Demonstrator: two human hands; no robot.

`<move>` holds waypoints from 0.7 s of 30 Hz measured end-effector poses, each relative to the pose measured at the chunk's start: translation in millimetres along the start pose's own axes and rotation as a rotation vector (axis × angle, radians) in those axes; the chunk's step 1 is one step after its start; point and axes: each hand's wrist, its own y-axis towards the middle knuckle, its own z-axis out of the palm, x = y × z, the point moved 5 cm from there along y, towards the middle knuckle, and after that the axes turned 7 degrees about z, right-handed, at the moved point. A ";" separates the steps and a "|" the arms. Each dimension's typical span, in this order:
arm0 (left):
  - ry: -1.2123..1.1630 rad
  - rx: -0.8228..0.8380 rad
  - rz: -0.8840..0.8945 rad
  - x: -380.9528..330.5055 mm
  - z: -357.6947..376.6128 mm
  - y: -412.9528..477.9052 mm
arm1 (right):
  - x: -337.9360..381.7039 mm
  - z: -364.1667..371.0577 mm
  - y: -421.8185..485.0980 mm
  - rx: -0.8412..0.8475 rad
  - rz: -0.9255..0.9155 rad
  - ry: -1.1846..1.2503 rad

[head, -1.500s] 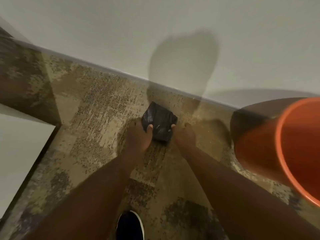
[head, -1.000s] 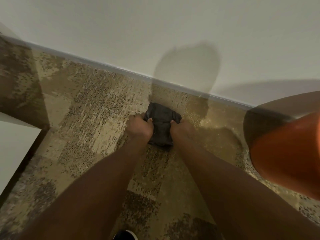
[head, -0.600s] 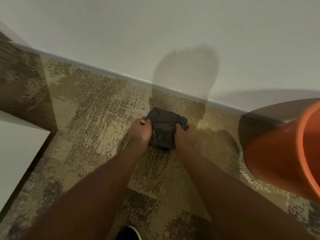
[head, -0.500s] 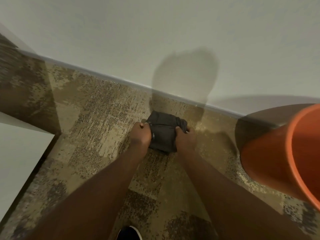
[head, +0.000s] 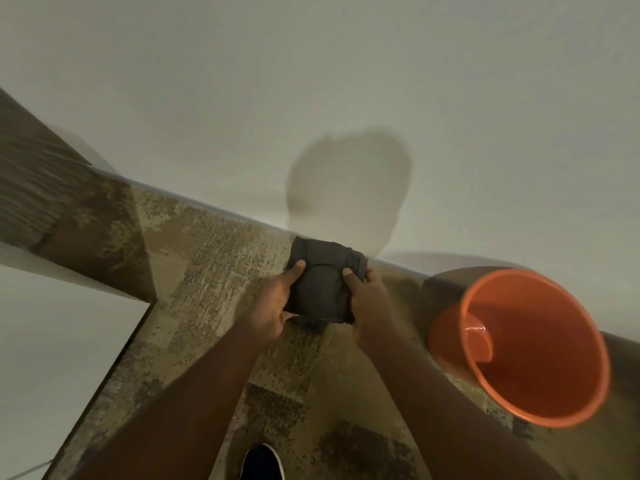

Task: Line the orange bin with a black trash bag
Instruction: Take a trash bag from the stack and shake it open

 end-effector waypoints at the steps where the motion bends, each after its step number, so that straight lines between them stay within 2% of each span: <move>1: -0.017 -0.011 0.011 -15.0 0.9 -12.6 | 15.5 -2.7 -14.4 0.007 -0.014 -0.017; 9: -0.116 -0.029 0.126 -117.8 16.7 -113.2 | 114.4 -53.2 -124.2 -0.028 -0.065 0.002; 12: -0.078 -0.033 0.200 -155.0 26.6 -154.7 | 146.7 -79.6 -166.7 -0.154 -0.043 0.049; 15: -0.041 -0.028 0.250 -190.9 43.2 -197.0 | 193.6 -93.8 -225.2 -0.297 -0.221 -0.090; 17: -0.013 0.005 0.271 -211.6 59.3 -223.9 | 221.2 -91.2 -265.1 -0.280 -0.333 -0.206; 21: -0.038 0.137 0.330 -247.5 96.9 -282.9 | 249.8 -88.1 -309.2 -0.125 -0.197 -0.209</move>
